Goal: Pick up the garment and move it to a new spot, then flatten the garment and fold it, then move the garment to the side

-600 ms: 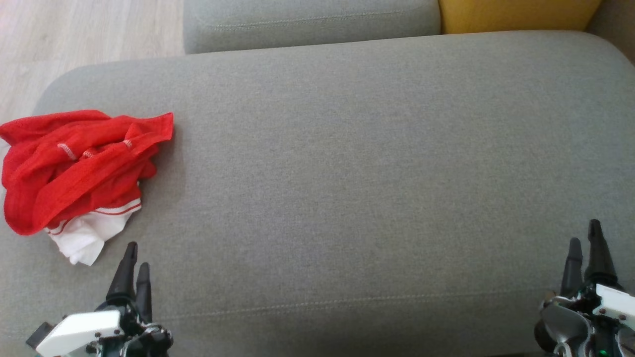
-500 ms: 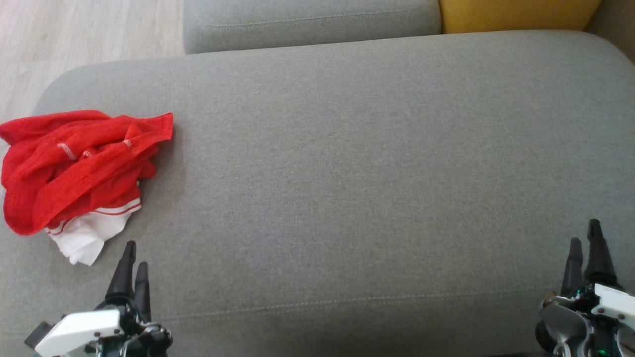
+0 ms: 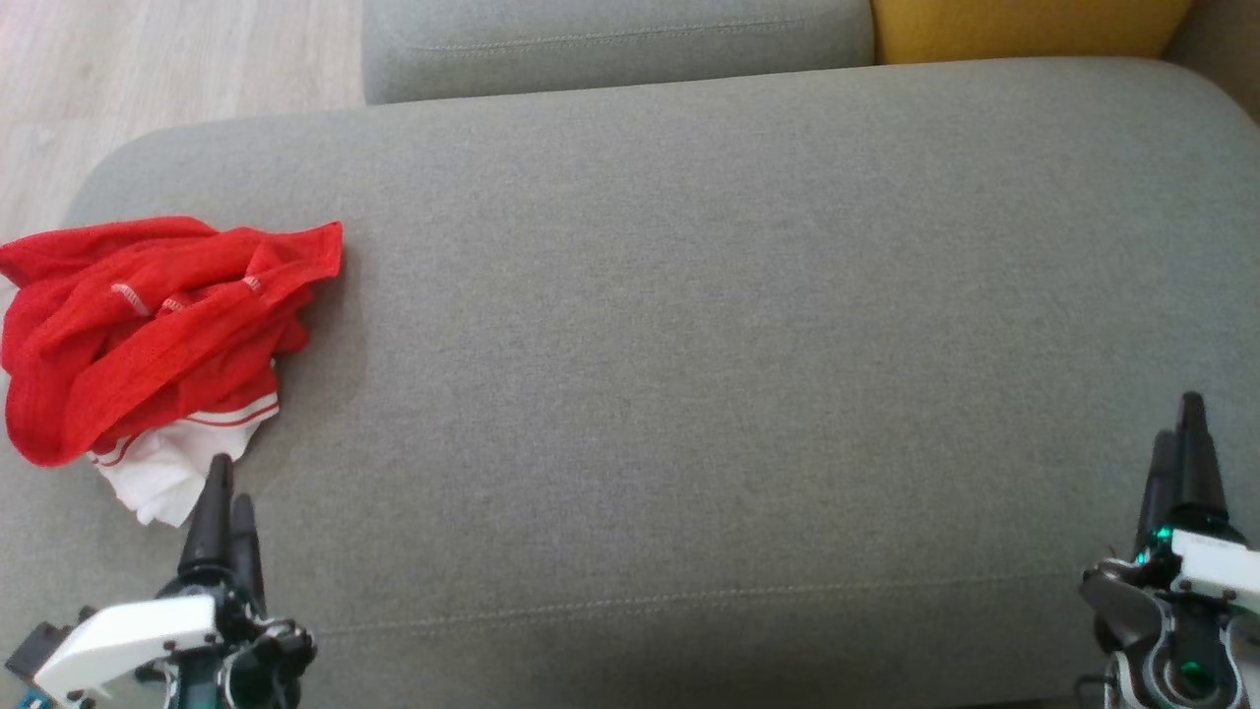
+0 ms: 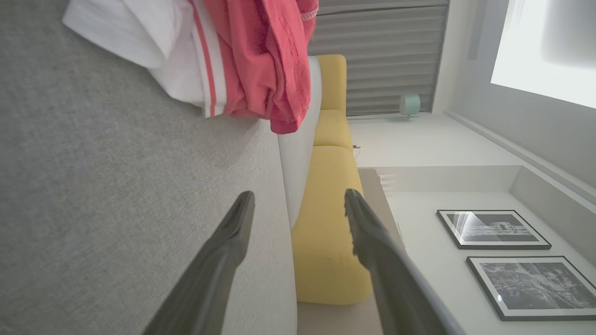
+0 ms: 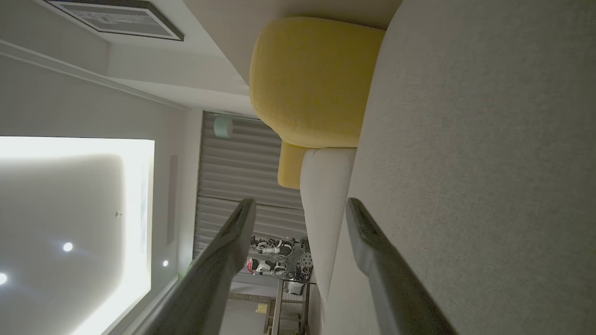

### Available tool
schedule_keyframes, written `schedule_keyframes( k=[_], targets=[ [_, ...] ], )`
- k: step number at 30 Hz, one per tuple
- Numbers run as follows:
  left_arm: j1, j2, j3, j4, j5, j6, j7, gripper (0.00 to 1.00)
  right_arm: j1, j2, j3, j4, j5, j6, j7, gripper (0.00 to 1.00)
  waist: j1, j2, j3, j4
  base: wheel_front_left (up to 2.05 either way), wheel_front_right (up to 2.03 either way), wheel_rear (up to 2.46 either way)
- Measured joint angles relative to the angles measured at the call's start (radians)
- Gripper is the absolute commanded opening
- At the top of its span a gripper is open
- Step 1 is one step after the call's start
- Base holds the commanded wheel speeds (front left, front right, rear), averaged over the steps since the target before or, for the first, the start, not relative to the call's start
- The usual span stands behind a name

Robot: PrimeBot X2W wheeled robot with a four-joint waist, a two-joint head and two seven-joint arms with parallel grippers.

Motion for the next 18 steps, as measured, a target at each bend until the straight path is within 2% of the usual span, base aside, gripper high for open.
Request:
schedule_keyframes(
  k=[18],
  targets=[
    [-0.027, 0.000, 0.051, -0.098, 0.159, -0.001, -0.048, 1.00, -0.054, 0.000, 0.071, -0.110, -0.319, 0.000, -0.052, 1.00, 0.0000, 0.0000, 0.002, 0.004, 0.00, 0.00, 0.00]
  ],
)
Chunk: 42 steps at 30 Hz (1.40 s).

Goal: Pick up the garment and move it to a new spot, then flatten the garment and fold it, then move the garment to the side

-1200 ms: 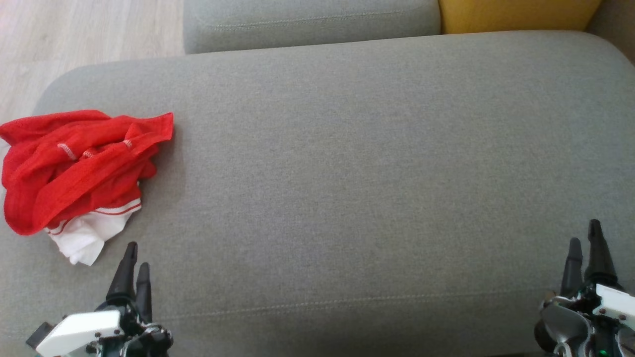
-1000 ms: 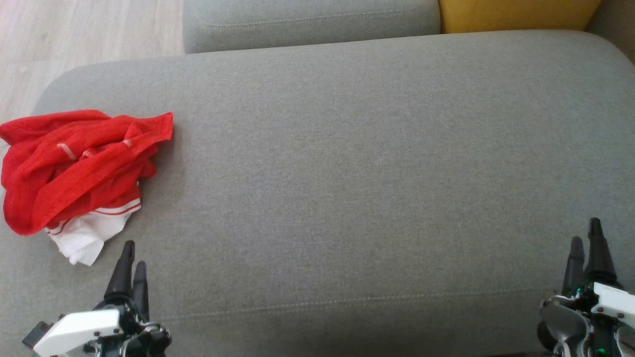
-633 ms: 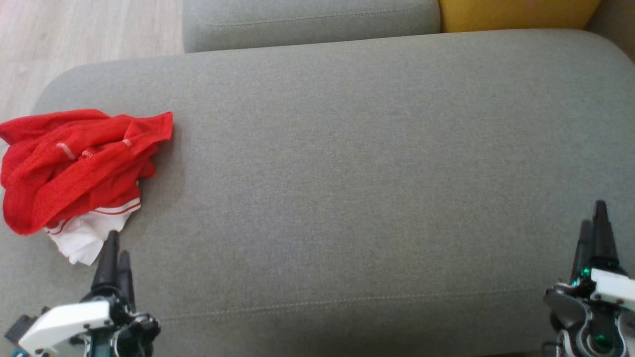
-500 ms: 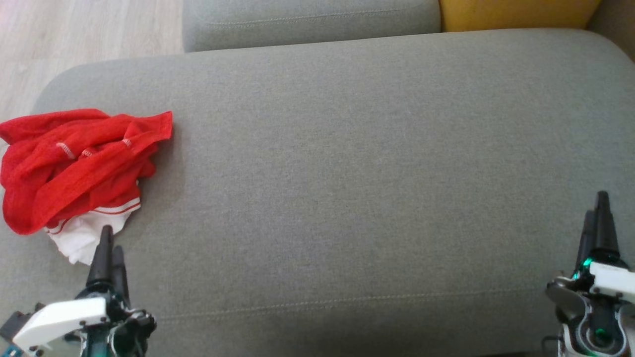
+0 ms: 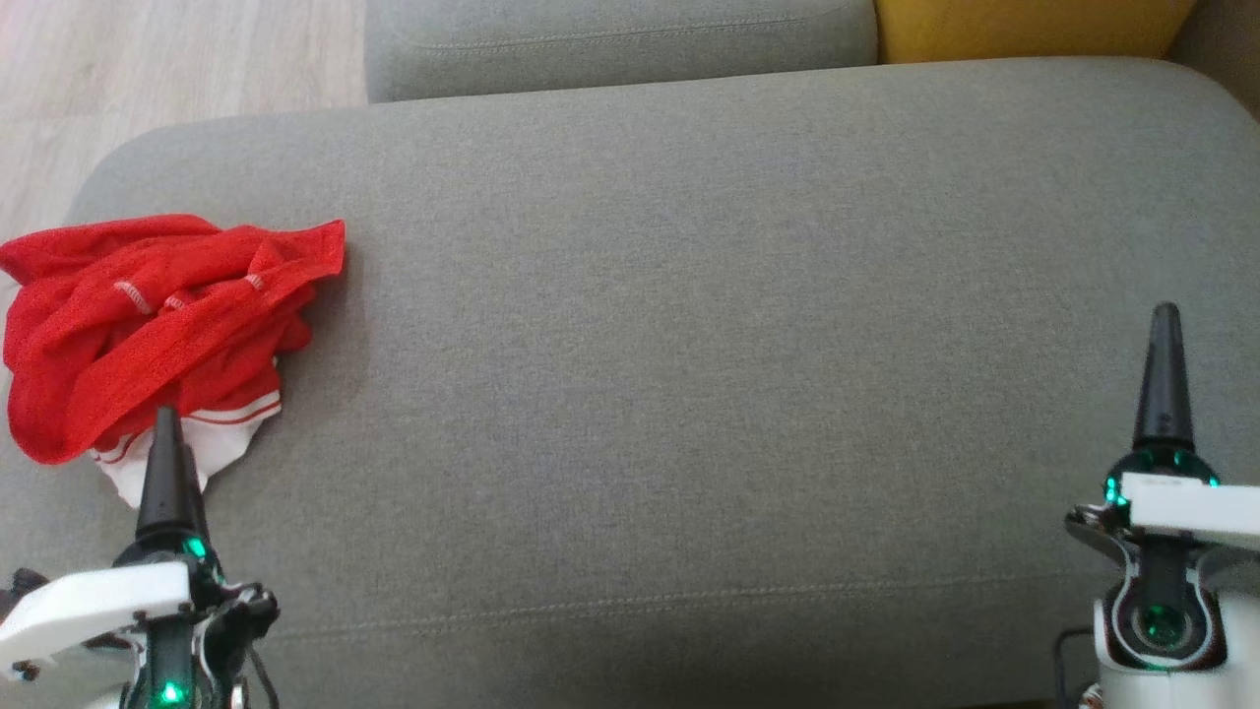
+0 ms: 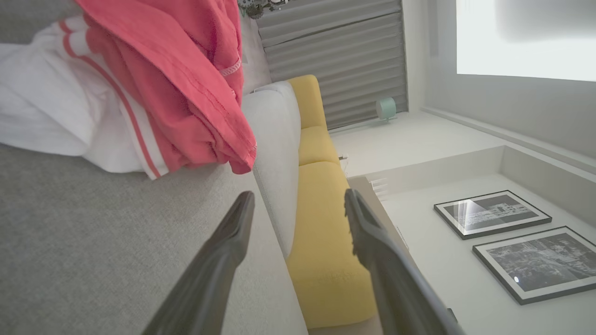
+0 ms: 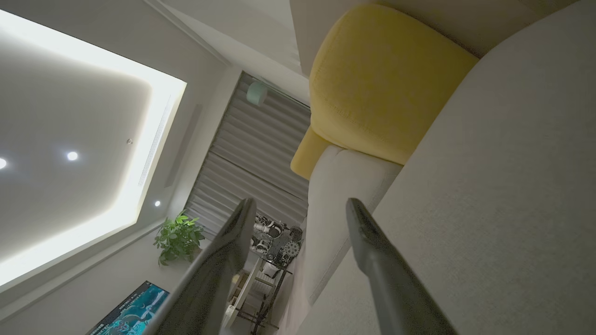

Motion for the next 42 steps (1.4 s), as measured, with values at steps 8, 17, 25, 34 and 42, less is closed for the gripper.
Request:
schedule_keyframes(
  k=[8, 17, 25, 34, 42],
  targets=[
    [0.000, 0.000, 0.002, -0.066, 0.119, 0.000, -0.026, 1.00, -0.010, -0.001, 0.043, -0.015, -0.153, 0.000, -0.024, 1.00, 0.0000, 0.0000, 0.001, 0.001, 0.00, 0.00, 0.00],
    [0.000, 0.000, -0.038, -0.146, 0.289, 0.011, -0.048, 1.00, -0.036, -0.009, 0.096, -0.025, -0.324, 0.000, -0.044, 1.00, 0.0000, 0.0000, 0.007, -0.001, 0.00, 0.00, 0.00],
    [0.000, 0.001, -0.102, -0.186, 0.471, 0.033, -0.071, 1.00, -0.044, -0.016, 0.134, -0.014, -0.475, 0.000, -0.069, 1.00, 0.0000, 0.0000, 0.009, -0.003, 0.00, 0.00, 0.00],
    [0.002, 0.003, -0.191, -0.194, 0.754, 0.067, -0.097, 1.00, -0.053, -0.018, 0.168, 0.032, -0.653, 0.000, -0.097, 1.00, -0.0001, 0.0000, 0.016, -0.003, 0.00, 0.00, 0.00],
    [0.003, 0.034, -0.261, -0.189, 0.920, 0.130, -0.122, 1.00, -0.076, -0.018, 0.192, 0.059, -0.794, 0.000, -0.119, 1.00, -0.0001, 0.0000, 0.023, -0.003, 0.00, 0.00, 0.00]
  ],
)
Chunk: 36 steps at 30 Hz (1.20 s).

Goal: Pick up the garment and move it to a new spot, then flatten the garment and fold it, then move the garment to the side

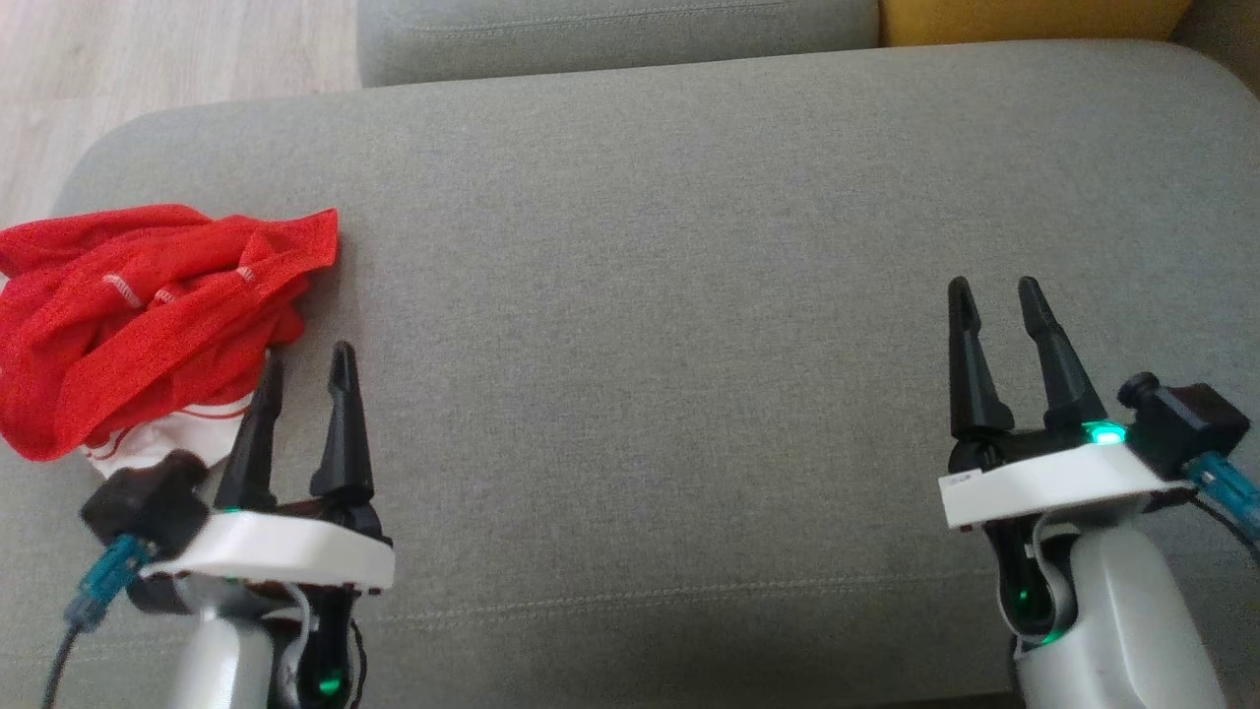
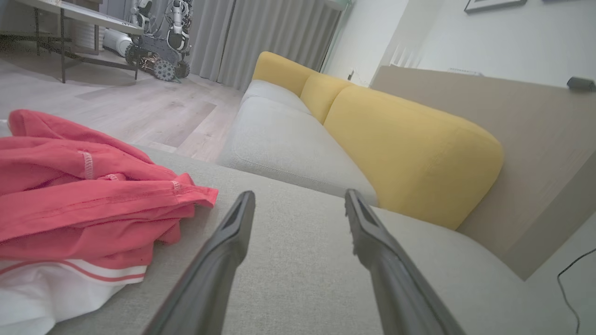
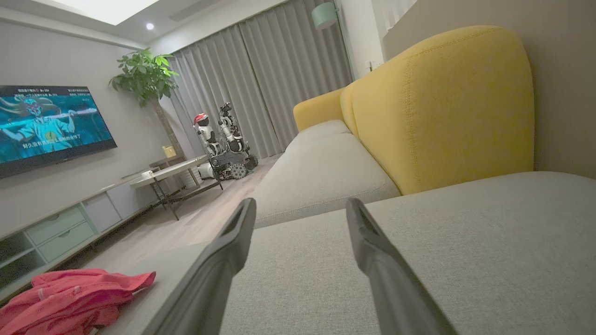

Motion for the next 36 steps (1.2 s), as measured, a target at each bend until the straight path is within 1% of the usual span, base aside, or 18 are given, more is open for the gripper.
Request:
schedule_keyframes(
  k=[5, 11, 18, 27, 31, 34, 36],
  targets=[
    [0.000, 0.027, -0.049, 0.016, 0.063, 0.049, -0.013, 1.00, -0.008, 0.002, 0.002, 0.006, -0.084, 0.000, -0.014, 1.00, 0.0000, 0.0000, 0.004, -0.002, 0.00, 0.00, 0.00],
    [0.000, 0.053, -0.103, 0.054, 0.128, 0.088, -0.032, 1.00, -0.008, 0.005, -0.030, 0.031, -0.165, 0.000, -0.031, 1.00, 0.0000, 0.0000, 0.004, -0.004, 0.00, 0.00, 0.00],
    [-0.001, 0.079, -0.163, 0.073, 0.206, 0.115, -0.049, 1.00, -0.008, 0.005, -0.031, 0.040, -0.246, 0.000, -0.053, 1.00, 0.0000, 0.0000, 0.005, -0.007, 0.00, 0.00, 0.00],
    [-0.004, 0.100, -0.214, 0.072, 0.300, 0.152, -0.077, 1.00, -0.008, 0.005, -0.030, 0.055, -0.342, 0.000, -0.077, 1.00, 0.0000, 0.0000, 0.007, -0.011, 0.00, 0.00, 0.00],
    [-0.005, 0.105, -0.225, 0.071, 0.336, 0.160, -0.086, 1.00, -0.008, 0.005, -0.025, 0.059, -0.376, 0.000, -0.084, 1.00, 0.0000, 0.0000, 0.008, -0.012, 0.00, 0.00, 0.00],
    [-0.005, 0.106, -0.229, 0.069, 0.360, 0.185, -0.096, 1.00, -0.008, 0.005, -0.018, 0.061, -0.426, 0.000, -0.093, 1.00, 0.0000, 0.0000, 0.008, -0.012, 0.00, 0.00, 0.00],
    [-0.005, 0.106, -0.231, 0.066, 0.379, 0.189, -0.098, 1.00, -0.009, 0.005, -0.013, 0.065, -0.447, 0.000, -0.102, 1.00, 0.0000, 0.0000, 0.009, -0.012, 0.00, 0.00, 0.00]
  ],
)
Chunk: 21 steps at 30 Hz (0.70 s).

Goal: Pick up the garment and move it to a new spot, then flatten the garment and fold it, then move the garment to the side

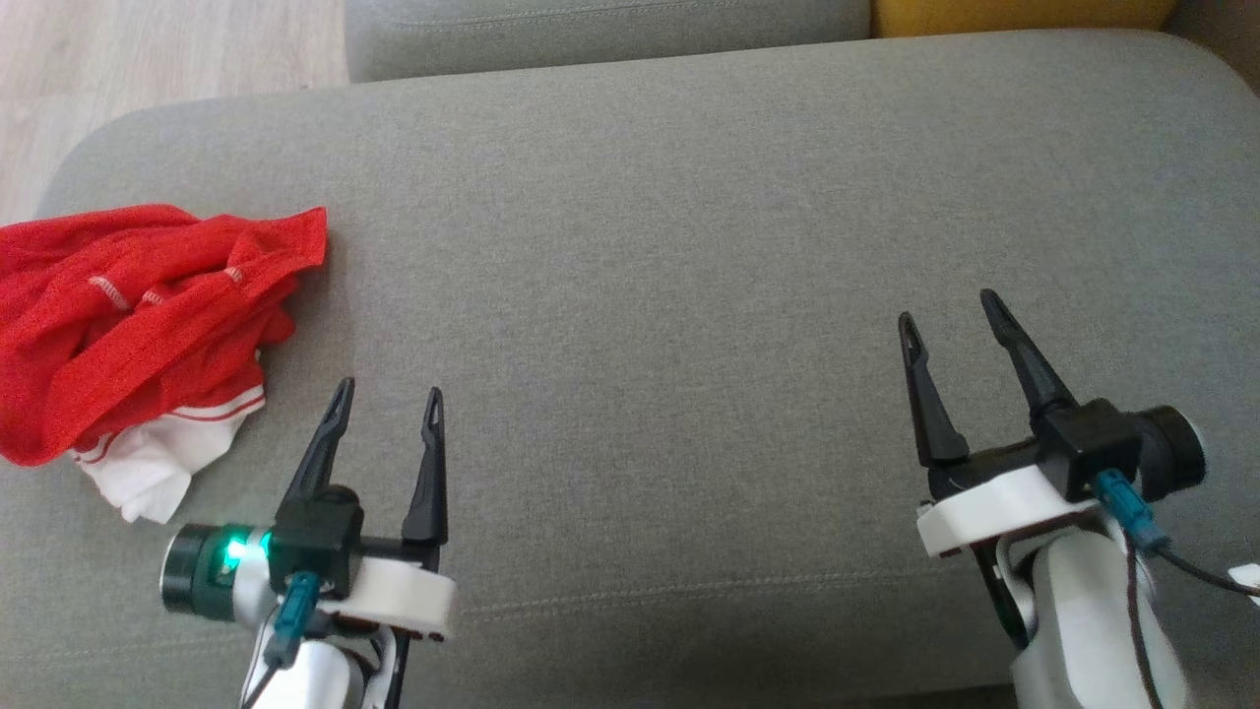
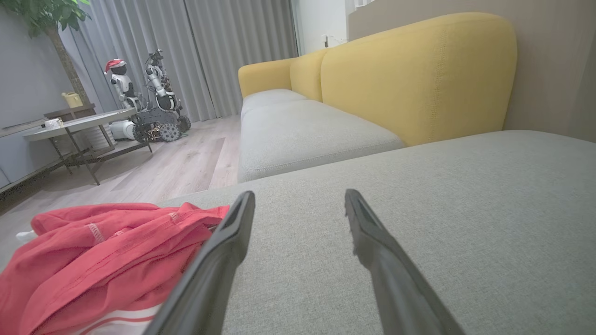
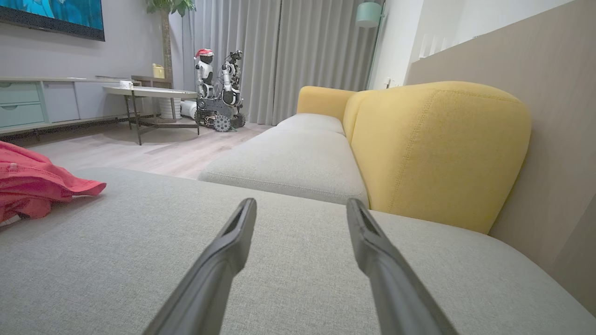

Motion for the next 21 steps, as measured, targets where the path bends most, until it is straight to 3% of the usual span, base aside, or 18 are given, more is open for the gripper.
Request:
schedule_keyframes(
  k=[5, 13, 21],
  targets=[
    [0.000, -0.014, 0.010, 0.000, 0.003, -0.007, -0.009, 1.00, -0.003, 0.000, 0.006, 0.014, -0.014, 0.000, -0.009, 1.00, 0.0000, 0.0000, 0.003, 0.002, 0.00, 0.00, 0.00],
    [0.005, -0.071, 0.113, 0.031, -0.079, -0.096, -0.009, 1.00, -0.005, 0.000, 0.016, 0.055, 0.175, 0.000, -0.009, 1.00, 0.0000, 0.0000, 0.002, 0.003, 0.00, 0.00, 0.00],
    [0.010, -0.097, 0.154, 0.065, -0.072, -0.153, -0.009, 1.00, -0.010, 0.000, 0.028, 0.086, 0.209, 0.000, -0.009, 1.00, 0.0000, 0.0000, -0.001, 0.001, 0.00, 0.00, 0.00]
  ],
)
